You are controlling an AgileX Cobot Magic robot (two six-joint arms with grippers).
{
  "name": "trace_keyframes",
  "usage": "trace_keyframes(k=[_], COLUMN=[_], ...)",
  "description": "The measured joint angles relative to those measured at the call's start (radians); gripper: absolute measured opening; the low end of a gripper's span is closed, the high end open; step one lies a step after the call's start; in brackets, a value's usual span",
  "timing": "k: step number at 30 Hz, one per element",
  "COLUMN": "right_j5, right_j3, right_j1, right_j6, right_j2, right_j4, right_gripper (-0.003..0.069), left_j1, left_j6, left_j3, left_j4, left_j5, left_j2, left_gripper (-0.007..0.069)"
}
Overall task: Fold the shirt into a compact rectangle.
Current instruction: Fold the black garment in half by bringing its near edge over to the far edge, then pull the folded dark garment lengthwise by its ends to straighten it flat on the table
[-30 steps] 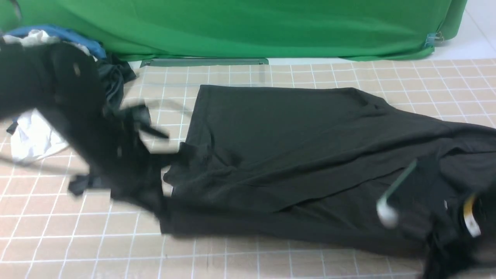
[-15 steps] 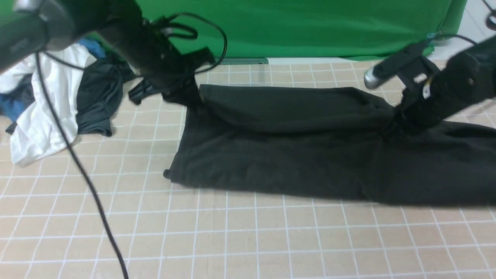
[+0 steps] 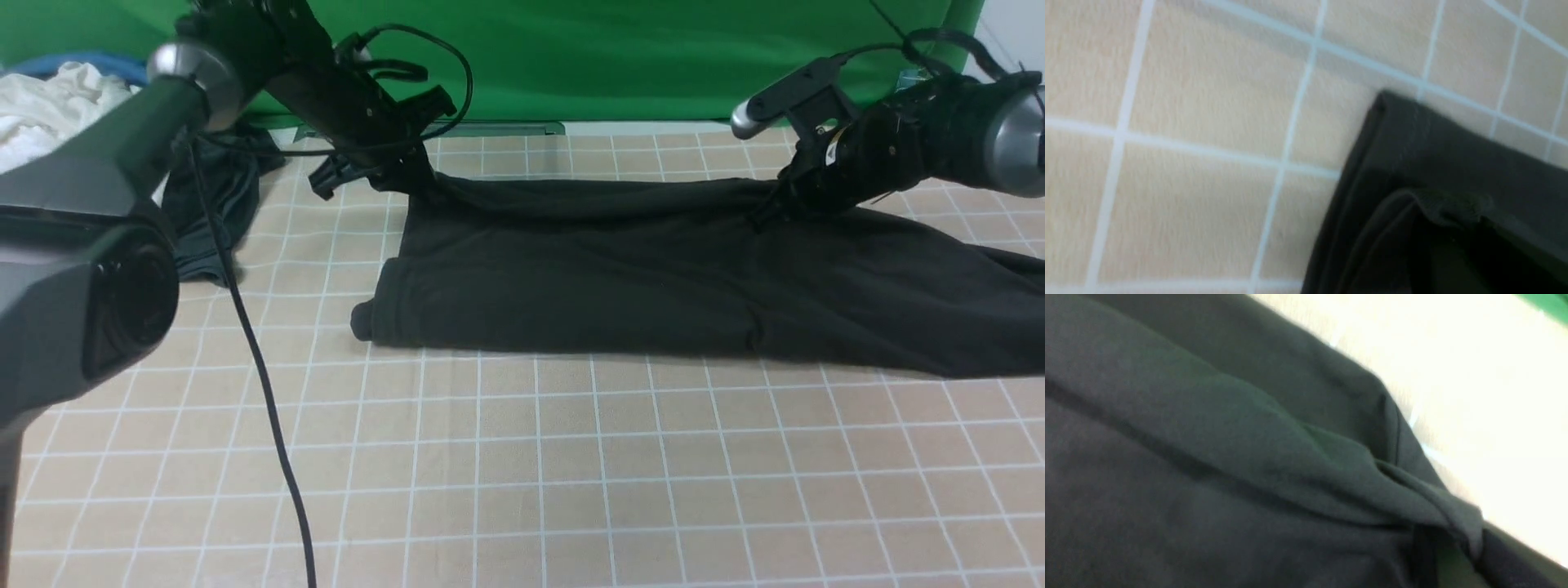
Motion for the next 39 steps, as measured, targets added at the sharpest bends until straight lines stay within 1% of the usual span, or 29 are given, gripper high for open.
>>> trace_keyframes(k=[1, 2, 3, 5, 7, 8, 9, 10, 11, 12, 13, 14, 15, 16, 17, 18, 20, 22, 23, 24, 25, 26, 28, 29, 31, 34, 37, 38, 39], right_j5=[-0.003, -0.021, -0.036, -0.057, -0.064, -0.063, -0.063, -0.061, -0.057, -0.051, -0.037, -0.008, 0.027, 0.078, 0.145, 0.199, 0.291, 0.374, 0.387, 0.386, 0.376, 0.358, 0.315, 0.310, 0.240, 0.132, -0.066, -0.078, -0.171], right_j3=[0.000, 0.000, 0.000, -0.002, -0.002, -0.002, -0.002, -0.002, -0.002, -0.002, -0.002, -0.004, -0.012, -0.021, -0.030, -0.037, -0.040, -0.040, -0.040, -0.040, -0.040, -0.040, -0.040, -0.040, -0.040, -0.041, -0.042, -0.042, -0.041], right_j1=[0.000, 0.000, 0.000, 0.000, 0.000, 0.000, 0.000, 0.000, 0.000, 0.000, 0.000, 0.000, 0.000, 0.000, 0.000, 0.000, 0.000, 0.000, 0.001, 0.005, 0.008, 0.013, 0.025, 0.027, 0.050, 0.071, 0.077, 0.077, 0.079], right_j6=[0.000, 0.007, 0.021, 0.039, 0.055, 0.057, 0.061, 0.065, 0.070, 0.074, 0.078, 0.079, 0.079, 0.079, 0.078, 0.066, -0.003, -0.078, -0.092, -0.112, -0.121, -0.129, -0.133, -0.134, -0.135, -0.135, -0.135, -0.135, -0.135], right_j2=[0.001, 0.003, 0.003, 0.003, -0.003, -0.010, -0.020, -0.035, -0.051, -0.064, -0.088, -0.115, -0.141, -0.165, -0.186, -0.203, -0.212, -0.191, -0.179, -0.152, -0.132, -0.107, -0.059, -0.051, 0.005, 0.051, 0.092, 0.095, 0.112], right_j4=[0.000, 0.000, 0.000, 0.000, 0.000, 0.000, 0.000, 0.000, 0.000, 0.000, 0.001, 0.001, 0.006, 0.017, 0.044, 0.088, 0.222, 0.371, 0.409, 0.470, 0.493, 0.525, 0.561, 0.566, 0.588, 0.597, 0.602, 0.603, 0.604], right_gripper=[0.0089, 0.0113, 0.0144, 0.0240, 0.0355, 0.0403, 0.0437, 0.0455, 0.0457, 0.0452, 0.0426, 0.0376, 0.0301, 0.0209, 0.0123, 0.0077, 0.0036, 0.0027, 0.0027, 0.0027, 0.0027, 0.0027, 0.0027, 0.0027, 0.0027, 0.0027, 0.0027, 0.0027, 0.0027], left_j1=[0.000, 0.000, 0.000, 0.000, 0.002, 0.004, 0.009, 0.014, 0.019, 0.025, 0.033, 0.040, 0.045, 0.049, 0.052, 0.050, 0.040, 0.024, 0.017, 0.010, 0.007, 0.006, 0.003, 0.002, -0.001, -0.002, -0.002, -0.002, -0.002], left_j6=[0.000, -0.001, -0.004, -0.008, -0.017, -0.028, -0.037, -0.046, -0.049, -0.050, -0.052, -0.052, -0.047, -0.041, -0.025, -0.008, 0.020, 0.032, 0.034, 0.037, 0.039, 0.046, 0.053, 0.055, 0.061, 0.064, 0.069, 0.070, 0.084], left_j3=[0.000, 0.000, 0.000, 0.000, -0.003, -0.009, -0.016, -0.024, -0.036, -0.044, -0.061, -0.080, -0.097, -0.119, -0.145, -0.164, -0.183, -0.184, -0.184, -0.179, -0.178, -0.170, -0.165, -0.164, -0.157, -0.152, -0.150, -0.150, -0.150], left_j4=[0.000, 0.000, 0.000, 0.000, 0.000, -0.001, -0.001, -0.002, -0.005, -0.006, -0.008, -0.010, -0.013, -0.019, -0.026, -0.031, -0.034, -0.020, -0.018, -0.017, -0.017, -0.016, -0.011, -0.010, -0.010, -0.010, -0.006, -0.006, -0.004], left_j5=[-0.008, -0.029, -0.052, -0.095, -0.142, -0.156, -0.159, -0.161, -0.159, -0.156, -0.144, -0.123, -0.099, -0.059, 0.006, 0.069, 0.152, 0.192, 0.199, 0.206, 0.208, 0.209, 0.209, 0.209, 0.209, 0.208, 0.209, 0.209, 0.209], left_j2=[0.002, 0.006, 0.007, 0.007, 0.003, 0.002, 0.000, -0.002, -0.006, -0.009, -0.015, -0.022, -0.032, -0.042, -0.053, -0.062, -0.078, -0.083, -0.083, -0.082, -0.081, -0.079, -0.076, -0.076, -0.072, -0.061, -0.050, -0.050, -0.047], left_gripper=[0.0034, 0.0040, 0.0055, 0.0097, 0.0176, 0.0227, 0.0265, 0.0302, 0.0348, 0.0375, 0.0417, 0.0454, 0.0479, 0.0502, 0.0514, 0.0512, 0.0461, 0.0349, 0.0305, 0.0211, 0.0163, 0.0083, 0.0034, 0.0028, 0.0013, 0.0013, 0.0015, 0.0015, 0.0015])
